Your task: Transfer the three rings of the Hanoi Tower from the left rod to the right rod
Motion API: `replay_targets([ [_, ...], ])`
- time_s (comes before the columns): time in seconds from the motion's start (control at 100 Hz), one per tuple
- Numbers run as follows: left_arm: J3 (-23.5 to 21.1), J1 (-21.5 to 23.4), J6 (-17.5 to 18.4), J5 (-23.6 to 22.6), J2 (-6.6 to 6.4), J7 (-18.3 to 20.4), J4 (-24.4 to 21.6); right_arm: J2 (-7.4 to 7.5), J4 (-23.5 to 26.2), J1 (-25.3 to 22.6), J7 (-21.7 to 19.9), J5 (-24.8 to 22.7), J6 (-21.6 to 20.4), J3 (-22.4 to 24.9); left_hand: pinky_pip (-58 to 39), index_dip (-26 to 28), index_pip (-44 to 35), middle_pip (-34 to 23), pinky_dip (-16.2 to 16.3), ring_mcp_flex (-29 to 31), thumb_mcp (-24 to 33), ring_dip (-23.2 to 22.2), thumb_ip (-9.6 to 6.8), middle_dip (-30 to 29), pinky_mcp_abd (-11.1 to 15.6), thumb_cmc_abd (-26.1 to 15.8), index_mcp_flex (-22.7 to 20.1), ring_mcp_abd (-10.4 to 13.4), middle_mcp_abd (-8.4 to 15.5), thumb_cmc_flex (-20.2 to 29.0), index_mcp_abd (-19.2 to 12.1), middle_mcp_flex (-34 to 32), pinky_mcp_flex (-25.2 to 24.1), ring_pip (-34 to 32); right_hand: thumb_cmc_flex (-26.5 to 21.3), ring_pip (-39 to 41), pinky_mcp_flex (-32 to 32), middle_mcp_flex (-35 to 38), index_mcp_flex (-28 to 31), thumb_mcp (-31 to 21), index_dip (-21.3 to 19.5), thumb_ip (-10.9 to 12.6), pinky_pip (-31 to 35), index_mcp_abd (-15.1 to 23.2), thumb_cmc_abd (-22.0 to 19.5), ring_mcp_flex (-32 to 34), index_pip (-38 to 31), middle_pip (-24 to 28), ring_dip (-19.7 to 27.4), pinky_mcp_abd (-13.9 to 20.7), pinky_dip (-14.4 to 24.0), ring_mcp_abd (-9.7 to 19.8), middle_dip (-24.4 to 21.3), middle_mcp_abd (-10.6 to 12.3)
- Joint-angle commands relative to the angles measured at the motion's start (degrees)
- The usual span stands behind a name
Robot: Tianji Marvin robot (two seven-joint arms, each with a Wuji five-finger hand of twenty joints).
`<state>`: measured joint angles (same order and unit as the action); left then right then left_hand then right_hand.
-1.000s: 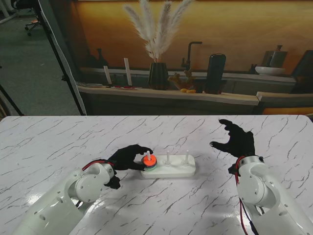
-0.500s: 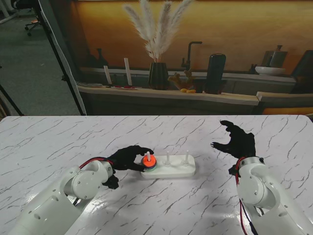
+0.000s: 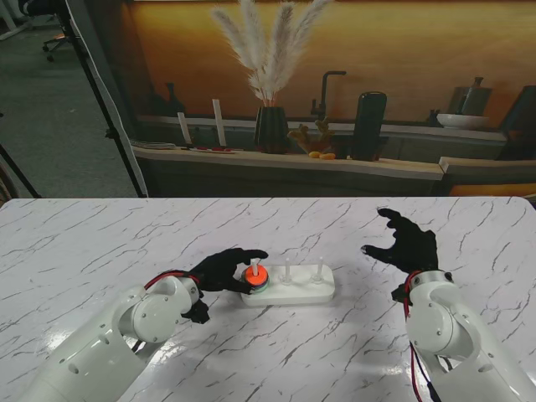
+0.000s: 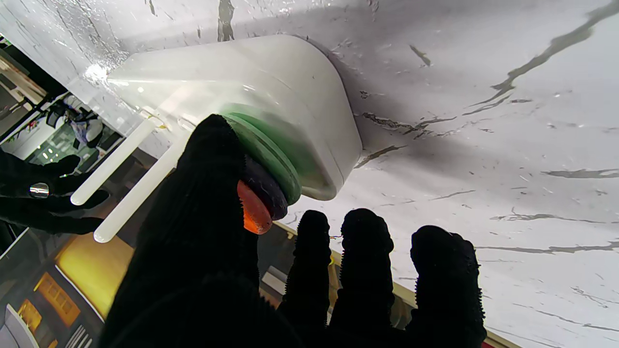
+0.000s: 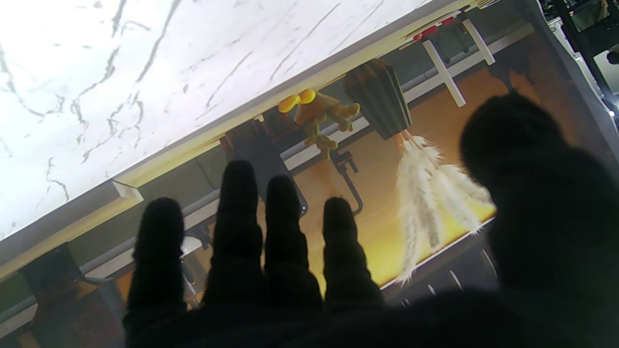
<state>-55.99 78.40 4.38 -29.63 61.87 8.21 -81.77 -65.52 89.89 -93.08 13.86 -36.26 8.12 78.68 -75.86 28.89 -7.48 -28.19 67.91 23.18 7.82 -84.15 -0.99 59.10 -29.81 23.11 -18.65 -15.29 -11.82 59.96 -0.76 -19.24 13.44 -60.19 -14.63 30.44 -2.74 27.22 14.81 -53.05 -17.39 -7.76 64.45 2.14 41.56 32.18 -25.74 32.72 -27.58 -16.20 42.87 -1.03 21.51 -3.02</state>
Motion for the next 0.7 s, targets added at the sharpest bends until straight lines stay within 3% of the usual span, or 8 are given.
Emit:
replay_targets([
  [0.0, 0.17, 0.11, 1.21, -0.05, 0.33, 0.71, 0.22, -0.46, 0.13, -0.52, -0.16, 0.16, 0.12, -0.14, -4.12, -0.75, 0.49, -0.61, 2.45, 2.37, 2.48, -2.53, -2.97, 0.23, 0.24, 2.30, 1.08, 1.46, 0.40, 0.49, -2.48, 1.70, 0.81, -1.85, -0.44, 0.91, 0.17, 1.80, 1.44, 0.71, -1.19, 1.95, 1.65, -0.51, -0.47, 1.05, -0.69, 1.01, -0.68, -2.74, 0.81, -0.10, 0.77, 0.51],
  [0.22, 0.19, -0.06, 1.53, 0.27, 0.24, 1.24, 0.20, -0.48, 0.00, -0.47, -0.23, 0.36, 0.29, -0.26, -4.89, 1.58, -3.01, -2.21, 3.54, 4.29, 3.54, -2.64, -1.95, 0.88, 0.14, -0.66, -3.00, 1.65, 0.49, 1.78, -4.31, -0.11, 2.84, -3.55, -0.44, 0.98, 0.14, 1.86, 1.46, 0.98, -1.16, 2.01, 1.74, -0.51, -0.69, 1.10, -0.71, 1.11, -0.71, -2.71, 0.81, -0.13, 0.88, 0.50],
  [0.31, 0.14, 0.04, 1.02, 0.93, 0.25, 1.63, 0.07, -0.49, -0.04, -0.46, -0.17, 0.43, 0.19, -0.21, -5.17, 3.54, -5.59, -2.84, 4.02, 4.73, -1.45, -2.39, -1.30, 1.13, -0.20, -4.99, -4.48, 1.40, 0.33, 5.18, -4.53, -0.67, 3.41, -4.44, -0.53, 0.97, 0.13, 1.88, 1.49, 1.04, -1.15, 2.05, 1.76, -0.51, -0.80, 1.04, -0.74, 1.13, -0.71, -2.72, 0.81, -0.10, 0.90, 0.50],
  [0.56, -0.02, 0.50, -0.09, 2.00, 0.55, 1.04, 0.05, -0.50, -0.24, -0.48, -0.13, 0.56, -0.04, -0.15, -5.30, 5.00, -9.05, -3.32, 4.45, 5.10, -6.61, -1.78, -0.25, 0.92, -0.87, -12.10, -6.42, 0.73, -0.03, 8.81, -4.17, -1.35, 3.74, -5.10, -0.41, 0.96, 0.07, 1.78, 1.51, 1.60, -1.11, 2.20, 1.91, -0.56, -1.69, 0.96, -0.72, 1.07, -0.70, -2.66, 0.85, -0.12, 0.90, 0.43],
  [0.69, -0.42, 0.76, -0.18, 2.35, 0.64, 0.80, -0.26, -0.49, -0.30, -0.51, -0.25, 0.66, -0.04, -0.22, -5.25, 5.13, -9.75, -3.44, 4.49, 5.23, -7.29, -1.65, 0.03, 0.90, -1.17, -13.28, -6.62, 0.37, -0.12, 9.21, -4.13, -1.64, 3.71, -5.22, -0.61, 0.98, 0.04, 1.76, 1.53, 2.13, -1.09, 2.36, 1.95, -0.55, -1.84, 0.99, -0.69, 1.05, -0.71, -2.62, 0.85, -0.19, 0.91, 0.45],
])
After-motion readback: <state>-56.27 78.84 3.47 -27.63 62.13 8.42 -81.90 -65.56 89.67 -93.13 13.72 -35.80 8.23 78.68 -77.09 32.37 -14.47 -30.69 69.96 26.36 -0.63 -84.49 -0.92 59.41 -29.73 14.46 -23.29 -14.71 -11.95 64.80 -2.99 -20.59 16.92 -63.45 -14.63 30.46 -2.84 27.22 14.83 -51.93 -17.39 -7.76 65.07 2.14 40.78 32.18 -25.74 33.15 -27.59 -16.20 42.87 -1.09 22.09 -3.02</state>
